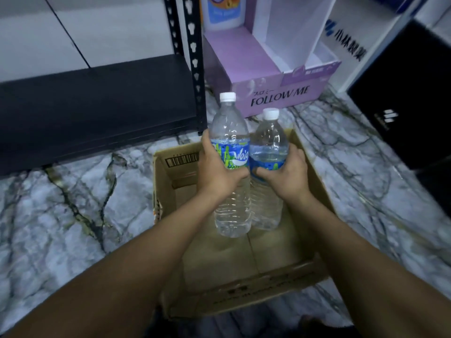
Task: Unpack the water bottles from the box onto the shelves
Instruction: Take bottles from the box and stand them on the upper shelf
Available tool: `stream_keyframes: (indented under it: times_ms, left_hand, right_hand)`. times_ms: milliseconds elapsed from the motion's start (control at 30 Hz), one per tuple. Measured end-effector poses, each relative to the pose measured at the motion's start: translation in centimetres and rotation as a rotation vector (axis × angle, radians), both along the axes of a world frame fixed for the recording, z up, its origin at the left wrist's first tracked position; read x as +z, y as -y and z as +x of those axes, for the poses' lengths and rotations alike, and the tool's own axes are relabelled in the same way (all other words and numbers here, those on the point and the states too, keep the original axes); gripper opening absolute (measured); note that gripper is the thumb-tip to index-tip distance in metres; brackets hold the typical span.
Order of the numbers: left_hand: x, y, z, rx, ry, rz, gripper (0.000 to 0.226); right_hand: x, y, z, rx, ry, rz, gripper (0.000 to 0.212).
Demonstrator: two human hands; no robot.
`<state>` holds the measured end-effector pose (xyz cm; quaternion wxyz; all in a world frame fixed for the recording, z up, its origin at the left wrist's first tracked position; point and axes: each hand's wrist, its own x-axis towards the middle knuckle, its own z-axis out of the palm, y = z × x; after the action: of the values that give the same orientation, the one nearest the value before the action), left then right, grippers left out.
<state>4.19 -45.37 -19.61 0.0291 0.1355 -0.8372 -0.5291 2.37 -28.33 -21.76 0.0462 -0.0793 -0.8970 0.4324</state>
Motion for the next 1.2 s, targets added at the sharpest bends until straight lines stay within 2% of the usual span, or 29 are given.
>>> stream_keyframes:
  times_ms: [100,233,400,633,800,1000,1133,1200]
  left_hand:
    - [6.0,1.0,-0.8,0.006,0.003,0.022,0.123]
    - [17.5,3.3,-0.4,0.006,-0.016,0.005,0.121]
    - [36.6,6.2,1.3,0.017,-0.049,0.013,0.119]
    - [66.4,10.5,2.7,-0.067,-0.267,-0.099,0.111]
    - [83.0,14.4,3.6,-0.021,-0.421,-0.146,0.109]
    - [96.5,18.5,4.2,0.052,-0.656,-0.181,0.117]
    - [102.3,21.1,5.3,0.079,-0.748,-0.2,0.116]
    - [104.8,22.8,5.9,0.092,-0.782,-0.249,0.113]
  right_hand:
    - [6.3,0.7,-0.5,-0.025,-0.043,-0.049,0.084]
    - [19.4,1.6,-0.5,0.001,-0.046,-0.019,0.077]
    - [39.9,3.5,0.2,0.016,-0.128,-0.059,0.078]
    - [69.3,8.6,0.1,0.044,-0.325,-0.122,0.073]
    - [87.3,12.0,1.7,0.042,-0.499,-0.186,0.073]
    - [102.2,14.7,2.6,0.138,-0.708,-0.298,0.071]
    - [108.1,16.5,2.9,0.194,-0.809,-0.377,0.057]
    - [110.1,17.6,2.4,0.217,-0.842,-0.434,0.056]
